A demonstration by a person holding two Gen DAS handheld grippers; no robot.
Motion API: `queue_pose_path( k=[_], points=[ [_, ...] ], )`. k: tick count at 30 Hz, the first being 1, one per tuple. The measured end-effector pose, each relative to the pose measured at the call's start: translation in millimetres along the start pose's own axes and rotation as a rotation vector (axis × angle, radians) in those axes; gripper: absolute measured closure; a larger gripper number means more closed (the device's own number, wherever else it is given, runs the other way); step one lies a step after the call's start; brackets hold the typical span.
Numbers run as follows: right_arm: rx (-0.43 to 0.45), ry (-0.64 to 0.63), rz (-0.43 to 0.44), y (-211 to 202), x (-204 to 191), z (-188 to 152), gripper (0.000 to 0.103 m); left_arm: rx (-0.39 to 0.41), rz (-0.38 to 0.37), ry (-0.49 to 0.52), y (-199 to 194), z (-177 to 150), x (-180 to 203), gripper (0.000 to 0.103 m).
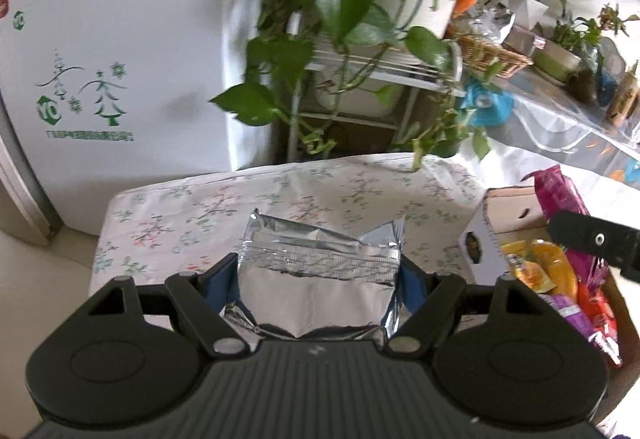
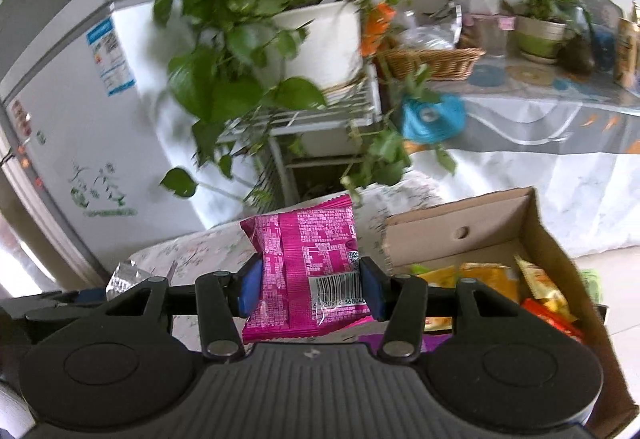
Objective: Organize snacks
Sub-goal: 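Lift and carry the silver and pink packets over the cardboard box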
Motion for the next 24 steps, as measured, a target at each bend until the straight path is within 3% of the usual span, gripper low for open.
queue_pose_path(
  k=[8, 24],
  points=[
    [0.048, 0.089, -0.031, -22.5, 40.7, 4.0, 0.046, 0.02, -0.059, 0.041, 2.7, 2.6, 39.0, 0.023],
    [0.053, 0.335, -0.09, -41.6, 105.7, -4.9, 0.046, 0.047, -0.226, 0.17, 12.5, 6.8, 127.2, 0.023]
  ],
)
Point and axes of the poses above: each gripper's, at about its wrist camera, not at the fingertips, and y roughly the way its jaws point, x to its right, z to its top, the point moved 4 cm from there along y, roughly the way its jaws point, and after that the axes turned 11 degrees about -x, right-handed, at the moved point
